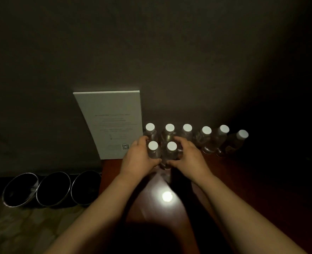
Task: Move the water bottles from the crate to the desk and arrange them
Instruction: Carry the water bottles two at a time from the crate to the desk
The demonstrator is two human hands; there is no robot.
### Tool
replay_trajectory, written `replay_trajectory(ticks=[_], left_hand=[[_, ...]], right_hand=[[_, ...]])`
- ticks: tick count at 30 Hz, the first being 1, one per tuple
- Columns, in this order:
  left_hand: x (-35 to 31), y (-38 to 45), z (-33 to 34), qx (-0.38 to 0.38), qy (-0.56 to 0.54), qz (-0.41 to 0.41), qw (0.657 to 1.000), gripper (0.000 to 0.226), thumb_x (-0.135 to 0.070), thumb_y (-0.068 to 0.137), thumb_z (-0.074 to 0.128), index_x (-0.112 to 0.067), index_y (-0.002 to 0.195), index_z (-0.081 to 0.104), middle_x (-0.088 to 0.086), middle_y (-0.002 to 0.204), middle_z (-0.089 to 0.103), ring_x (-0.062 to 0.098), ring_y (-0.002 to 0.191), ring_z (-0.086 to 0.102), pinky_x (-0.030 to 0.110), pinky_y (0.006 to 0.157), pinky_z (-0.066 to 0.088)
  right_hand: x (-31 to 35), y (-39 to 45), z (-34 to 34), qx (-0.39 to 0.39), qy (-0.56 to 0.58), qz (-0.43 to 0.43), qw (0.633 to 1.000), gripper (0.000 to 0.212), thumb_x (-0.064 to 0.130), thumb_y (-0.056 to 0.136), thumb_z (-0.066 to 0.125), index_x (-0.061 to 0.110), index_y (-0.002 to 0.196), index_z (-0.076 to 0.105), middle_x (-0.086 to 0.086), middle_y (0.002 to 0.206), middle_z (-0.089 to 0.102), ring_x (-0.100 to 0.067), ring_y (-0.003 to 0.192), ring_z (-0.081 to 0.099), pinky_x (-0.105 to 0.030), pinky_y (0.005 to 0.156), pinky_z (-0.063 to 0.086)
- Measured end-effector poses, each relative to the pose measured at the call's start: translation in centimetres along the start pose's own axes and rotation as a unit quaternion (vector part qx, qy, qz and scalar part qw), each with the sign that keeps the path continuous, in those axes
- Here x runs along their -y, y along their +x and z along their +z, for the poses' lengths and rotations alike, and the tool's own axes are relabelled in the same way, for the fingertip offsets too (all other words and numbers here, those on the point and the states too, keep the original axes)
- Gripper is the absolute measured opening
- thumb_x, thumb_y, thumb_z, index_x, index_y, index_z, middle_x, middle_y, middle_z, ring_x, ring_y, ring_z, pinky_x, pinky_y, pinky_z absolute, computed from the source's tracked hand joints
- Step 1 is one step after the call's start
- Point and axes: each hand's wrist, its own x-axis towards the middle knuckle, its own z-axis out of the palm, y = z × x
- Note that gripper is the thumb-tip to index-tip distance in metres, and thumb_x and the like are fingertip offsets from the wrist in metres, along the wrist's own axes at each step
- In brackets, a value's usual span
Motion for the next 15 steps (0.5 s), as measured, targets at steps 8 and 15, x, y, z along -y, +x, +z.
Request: replay_trajectory(ticks=[8,15], left_hand=[[-0.4,-4.5,-3.4,-0.034,0.046,-0.005,0.998,0.086,-0.045,0.064,0.086,-0.021,0.136,0.044,0.004,0.131,0.053,0.022,0.120,0.053,0.034,0.094,0.047],[-0.3,-9.4,-6.5,-0.049,0.080,-0.019,0.995,0.079,-0.048,0.069,0.083,-0.026,0.134,0.045,-0.001,0.131,0.053,0.018,0.118,0.054,0.033,0.093,0.048]], right_hand=[[1.3,-2.5,-2.0,-0.037,-0.027,-0.030,0.999,0.078,0.032,0.062,0.088,0.024,0.132,0.053,-0.006,0.124,0.060,-0.021,0.115,0.059,-0.032,0.098,0.047],[3.4,-5.4,-2.2,-0.007,-0.085,-0.050,0.995,0.071,0.032,0.068,0.086,0.018,0.130,0.055,-0.009,0.122,0.060,-0.026,0.114,0.059,-0.033,0.097,0.046]])
